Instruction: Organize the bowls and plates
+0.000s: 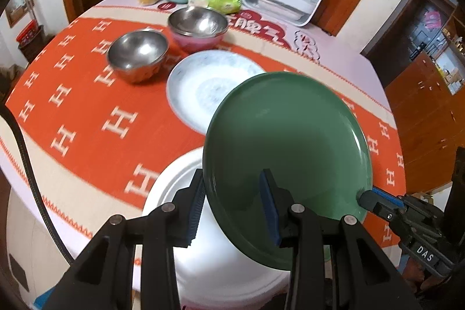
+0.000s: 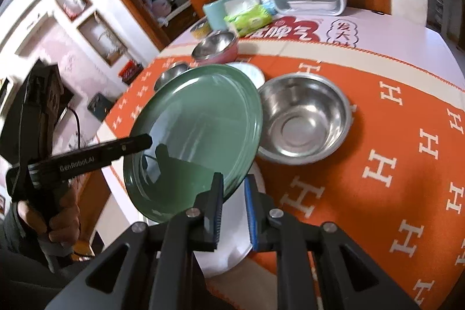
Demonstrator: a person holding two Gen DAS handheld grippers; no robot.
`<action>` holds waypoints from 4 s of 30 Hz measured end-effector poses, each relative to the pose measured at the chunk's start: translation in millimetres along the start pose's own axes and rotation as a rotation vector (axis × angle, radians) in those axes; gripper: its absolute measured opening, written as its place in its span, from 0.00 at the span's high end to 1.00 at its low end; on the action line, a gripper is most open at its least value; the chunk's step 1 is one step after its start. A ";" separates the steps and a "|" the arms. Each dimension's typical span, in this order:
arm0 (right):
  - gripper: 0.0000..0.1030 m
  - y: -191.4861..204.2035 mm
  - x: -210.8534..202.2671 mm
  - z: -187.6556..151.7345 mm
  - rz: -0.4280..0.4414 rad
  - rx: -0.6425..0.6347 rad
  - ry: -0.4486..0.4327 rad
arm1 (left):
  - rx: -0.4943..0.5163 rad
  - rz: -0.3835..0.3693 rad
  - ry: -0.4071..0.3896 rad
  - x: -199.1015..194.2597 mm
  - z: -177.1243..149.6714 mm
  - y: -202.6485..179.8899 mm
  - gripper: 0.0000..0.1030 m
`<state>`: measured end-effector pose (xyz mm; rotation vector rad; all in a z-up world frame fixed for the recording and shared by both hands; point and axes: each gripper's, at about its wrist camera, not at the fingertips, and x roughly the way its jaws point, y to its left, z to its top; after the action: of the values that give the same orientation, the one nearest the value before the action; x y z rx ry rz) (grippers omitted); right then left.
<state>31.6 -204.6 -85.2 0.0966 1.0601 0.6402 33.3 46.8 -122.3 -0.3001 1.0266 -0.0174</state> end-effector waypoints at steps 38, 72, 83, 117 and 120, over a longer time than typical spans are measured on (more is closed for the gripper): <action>0.91 66.1 61.7 -47.0 -0.024 -0.300 0.294 | -0.001 0.133 0.200 36.8 -53.4 16.5 0.64; 0.87 76.6 106.3 14.9 -0.113 0.177 0.093 | 0.286 0.066 0.145 34.1 40.9 86.3 0.30; 0.67 62.3 115.1 21.9 -0.193 0.468 -0.072 | 0.395 -0.039 0.157 63.0 85.6 88.4 0.28; 0.65 16.5 171.7 37.3 -0.275 0.746 -0.296 | 0.395 -0.136 0.152 160.3 114.3 78.9 0.25; 0.65 18.7 171.0 35.7 -0.295 0.744 -0.327 | 0.392 -0.136 0.159 166.7 114.6 78.3 0.28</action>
<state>109.0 -90.2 -193.8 0.6560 0.9215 -0.0637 207.1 123.5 -227.0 -0.0092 1.1331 -0.3661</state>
